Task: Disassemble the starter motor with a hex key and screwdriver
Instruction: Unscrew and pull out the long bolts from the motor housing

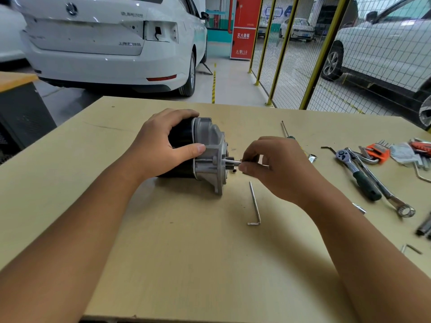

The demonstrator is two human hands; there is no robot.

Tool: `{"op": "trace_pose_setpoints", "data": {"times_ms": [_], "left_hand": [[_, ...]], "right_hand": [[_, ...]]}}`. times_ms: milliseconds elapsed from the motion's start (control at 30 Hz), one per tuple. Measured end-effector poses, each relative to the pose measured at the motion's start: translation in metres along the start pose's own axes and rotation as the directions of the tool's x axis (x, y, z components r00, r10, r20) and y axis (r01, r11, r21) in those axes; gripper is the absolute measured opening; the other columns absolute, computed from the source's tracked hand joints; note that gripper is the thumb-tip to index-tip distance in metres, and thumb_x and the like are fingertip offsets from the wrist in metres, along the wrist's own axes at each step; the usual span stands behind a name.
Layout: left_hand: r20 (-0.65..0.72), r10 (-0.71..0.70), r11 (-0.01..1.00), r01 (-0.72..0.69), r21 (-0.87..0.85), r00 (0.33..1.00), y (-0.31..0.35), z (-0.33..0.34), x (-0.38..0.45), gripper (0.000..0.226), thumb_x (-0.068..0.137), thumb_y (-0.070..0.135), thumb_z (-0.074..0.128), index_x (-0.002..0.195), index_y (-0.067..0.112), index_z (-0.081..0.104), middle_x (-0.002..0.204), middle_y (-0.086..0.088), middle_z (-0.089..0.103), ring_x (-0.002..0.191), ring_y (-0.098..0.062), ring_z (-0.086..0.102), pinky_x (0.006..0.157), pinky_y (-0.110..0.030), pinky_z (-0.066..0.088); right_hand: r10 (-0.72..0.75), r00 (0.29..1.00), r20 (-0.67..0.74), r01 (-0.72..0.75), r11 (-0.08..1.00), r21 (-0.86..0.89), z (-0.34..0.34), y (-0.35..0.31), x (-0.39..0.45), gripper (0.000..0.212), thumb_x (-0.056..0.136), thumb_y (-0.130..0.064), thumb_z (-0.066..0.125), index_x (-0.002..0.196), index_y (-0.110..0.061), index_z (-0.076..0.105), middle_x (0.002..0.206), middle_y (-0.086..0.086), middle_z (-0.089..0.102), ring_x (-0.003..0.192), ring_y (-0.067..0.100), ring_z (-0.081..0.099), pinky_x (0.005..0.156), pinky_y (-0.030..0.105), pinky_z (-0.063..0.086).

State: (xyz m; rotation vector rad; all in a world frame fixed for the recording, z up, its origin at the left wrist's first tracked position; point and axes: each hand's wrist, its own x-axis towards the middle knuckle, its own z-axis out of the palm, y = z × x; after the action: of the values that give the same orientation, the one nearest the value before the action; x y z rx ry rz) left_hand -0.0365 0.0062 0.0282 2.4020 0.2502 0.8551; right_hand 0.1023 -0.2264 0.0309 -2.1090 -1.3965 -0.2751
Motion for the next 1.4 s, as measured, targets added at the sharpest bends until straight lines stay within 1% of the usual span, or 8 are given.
{"op": "trace_pose_setpoints", "data": {"times_ms": [267, 467, 733, 900, 1067, 1167, 1267, 1400], "left_hand": [[0.001, -0.006, 1.000, 0.006, -0.006, 1.000, 0.001, 0.000, -0.001, 0.069, 0.075, 0.049, 0.077, 0.139, 0.027, 0.062, 0.127, 0.009, 0.063, 0.121, -0.016, 0.056, 0.107, -0.042, 0.047], [-0.004, -0.004, 1.000, 0.004, -0.002, 1.000, 0.001, 0.000, 0.000, 0.070, 0.074, 0.049, 0.078, 0.138, 0.027, 0.063, 0.128, 0.008, 0.063, 0.123, -0.018, 0.057, 0.109, -0.043, 0.045], [0.000, -0.001, 1.000, 0.001, 0.000, 1.000, 0.001, 0.000, 0.000, 0.070, 0.074, 0.050, 0.078, 0.138, 0.028, 0.062, 0.128, 0.009, 0.062, 0.123, -0.017, 0.057, 0.109, -0.043, 0.046], [0.003, -0.005, 1.000, 0.005, -0.005, 1.000, 0.000, 0.000, 0.000, 0.070, 0.074, 0.050, 0.078, 0.139, 0.028, 0.062, 0.128, 0.010, 0.062, 0.123, -0.016, 0.056, 0.109, -0.042, 0.046], [-0.002, -0.002, 1.000, 0.002, -0.002, 1.000, 0.000, 0.000, 0.000, 0.070, 0.074, 0.050, 0.078, 0.139, 0.029, 0.062, 0.128, 0.011, 0.062, 0.123, -0.016, 0.056, 0.109, -0.042, 0.046], [0.002, -0.002, 1.000, 0.002, -0.001, 1.000, 0.000, 0.000, 0.000, 0.070, 0.074, 0.051, 0.078, 0.139, 0.029, 0.062, 0.128, 0.011, 0.062, 0.123, -0.015, 0.056, 0.109, -0.042, 0.046], [0.004, -0.004, 1.000, 0.004, 0.005, 1.000, 0.000, 0.000, 0.000, 0.070, 0.074, 0.051, 0.078, 0.139, 0.029, 0.062, 0.129, 0.010, 0.062, 0.123, -0.016, 0.056, 0.109, -0.044, 0.046], [0.001, -0.003, 1.000, 0.003, -0.004, 1.000, 0.000, 0.000, 0.000, 0.070, 0.074, 0.050, 0.078, 0.139, 0.028, 0.062, 0.128, 0.009, 0.063, 0.123, -0.017, 0.057, 0.109, -0.044, 0.046]], "right_hand": [[0.028, 1.000, 0.006, -0.028, 0.996, 0.086, -0.003, 0.001, -0.002, 0.004, 0.085, -0.023, 0.077, 0.082, -0.024, 0.074, 0.072, -0.014, 0.063, 0.070, 0.000, 0.057, 0.059, 0.008, 0.036], [0.039, 0.997, 0.064, -0.040, 0.999, 0.011, -0.008, 0.004, 0.000, 0.007, 0.090, -0.017, 0.072, 0.088, -0.016, 0.079, 0.084, -0.002, 0.063, 0.076, 0.006, 0.058, 0.067, 0.024, 0.043], [0.057, 0.995, 0.078, -0.053, 0.998, -0.045, -0.008, 0.003, 0.001, 0.001, 0.089, -0.023, 0.074, 0.089, -0.024, 0.075, 0.087, -0.012, 0.060, 0.079, 0.006, 0.056, 0.070, 0.030, 0.046], [0.061, 0.995, 0.073, -0.060, 0.998, -0.010, -0.007, 0.004, 0.002, 0.010, 0.088, -0.024, 0.076, 0.083, -0.029, 0.070, 0.084, -0.014, 0.059, 0.076, 0.003, 0.056, 0.066, 0.023, 0.042], [0.087, 0.995, 0.054, -0.092, 0.993, 0.080, -0.005, 0.005, -0.001, 0.018, 0.087, -0.024, 0.077, 0.084, -0.023, 0.060, 0.070, -0.011, 0.059, 0.068, 0.003, 0.052, 0.056, 0.012, 0.038], [0.063, 0.998, 0.031, -0.065, 0.994, 0.089, -0.008, 0.004, -0.001, 0.008, 0.091, -0.029, 0.072, 0.090, -0.022, 0.069, 0.072, -0.009, 0.060, 0.071, 0.001, 0.054, 0.059, 0.010, 0.037], [0.045, 0.998, 0.039, -0.047, 0.997, 0.053, -0.010, 0.006, 0.001, 0.013, 0.095, -0.025, 0.067, 0.091, -0.016, 0.076, 0.078, -0.007, 0.058, 0.073, 0.001, 0.053, 0.061, 0.011, 0.032], [0.045, 0.999, 0.024, -0.045, 0.999, 0.027, -0.009, 0.006, 0.001, 0.008, 0.091, -0.022, 0.073, 0.086, -0.017, 0.076, 0.078, -0.012, 0.057, 0.074, -0.002, 0.054, 0.063, 0.010, 0.034]]}}
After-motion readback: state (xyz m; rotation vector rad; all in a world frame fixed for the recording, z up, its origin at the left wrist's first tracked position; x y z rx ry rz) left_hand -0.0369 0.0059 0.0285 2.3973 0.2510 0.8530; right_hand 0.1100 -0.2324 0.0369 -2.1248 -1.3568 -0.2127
